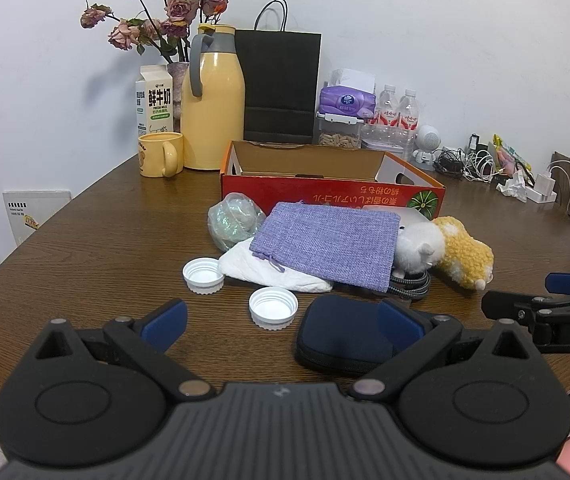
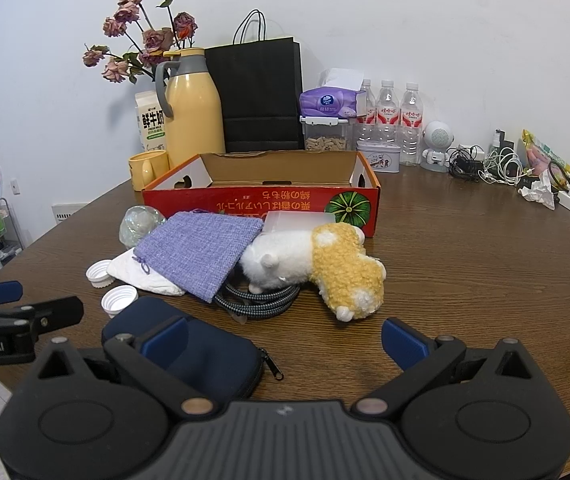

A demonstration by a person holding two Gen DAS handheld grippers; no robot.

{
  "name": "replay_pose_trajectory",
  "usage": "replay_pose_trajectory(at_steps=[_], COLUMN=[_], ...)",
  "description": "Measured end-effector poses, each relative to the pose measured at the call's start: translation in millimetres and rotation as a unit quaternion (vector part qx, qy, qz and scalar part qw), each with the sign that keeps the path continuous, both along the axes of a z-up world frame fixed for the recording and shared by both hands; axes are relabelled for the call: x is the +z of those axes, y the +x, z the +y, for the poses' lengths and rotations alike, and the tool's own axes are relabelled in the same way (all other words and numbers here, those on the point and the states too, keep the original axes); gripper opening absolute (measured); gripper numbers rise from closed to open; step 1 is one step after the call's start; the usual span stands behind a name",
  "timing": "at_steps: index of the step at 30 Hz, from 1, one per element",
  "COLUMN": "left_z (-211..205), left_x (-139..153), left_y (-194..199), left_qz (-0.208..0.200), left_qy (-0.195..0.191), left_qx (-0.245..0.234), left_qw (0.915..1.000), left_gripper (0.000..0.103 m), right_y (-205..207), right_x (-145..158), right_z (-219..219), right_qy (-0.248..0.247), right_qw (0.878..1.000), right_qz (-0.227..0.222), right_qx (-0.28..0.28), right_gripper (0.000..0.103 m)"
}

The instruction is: Organize objects

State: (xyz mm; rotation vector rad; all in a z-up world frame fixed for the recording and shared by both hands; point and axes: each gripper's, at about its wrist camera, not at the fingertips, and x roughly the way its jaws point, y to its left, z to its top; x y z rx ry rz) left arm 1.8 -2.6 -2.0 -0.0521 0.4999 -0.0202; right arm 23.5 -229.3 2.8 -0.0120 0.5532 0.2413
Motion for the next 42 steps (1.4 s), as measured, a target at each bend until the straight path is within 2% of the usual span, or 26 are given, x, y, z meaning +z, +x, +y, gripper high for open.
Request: replay_pose_trajectory(at_steps=[12,23,31,37,42], left_z=[-2,2,4,14,26], left_x=[-4,-14,-22,-24,-23], left_y=[1,16,27,35,36], left_qz=[0.002,0.033,0.048,0.058,0.061], left_qy=[-0.001,-0.016,-0.022,-0.026,-0.026], left_qx=[-0.003,-0.021,-0.023,-0.002,0.016], left_qw=[1.0000,0.9991,0.9983,0.9980,0.9977], left_gripper=[0.103,0.103,0.103,0.103,0.103], right_y=[-2,10,17,25,32], right_x=[-3,-19,-29,-31,-26], right_z=[0,-1,-1,13,37], right_qy=[0.000,0.017,0.023,-0.002,-0.050], right_qw=[1.000,0.999,0.998,0.996,0.987], right_qz=[0.002,0.042,0.058,0.059,0.052], right_qx=[0.002,0.012,0.018,0.066,0.141], right_gripper=[0.103,0.103,0.099,0.099,0.099])
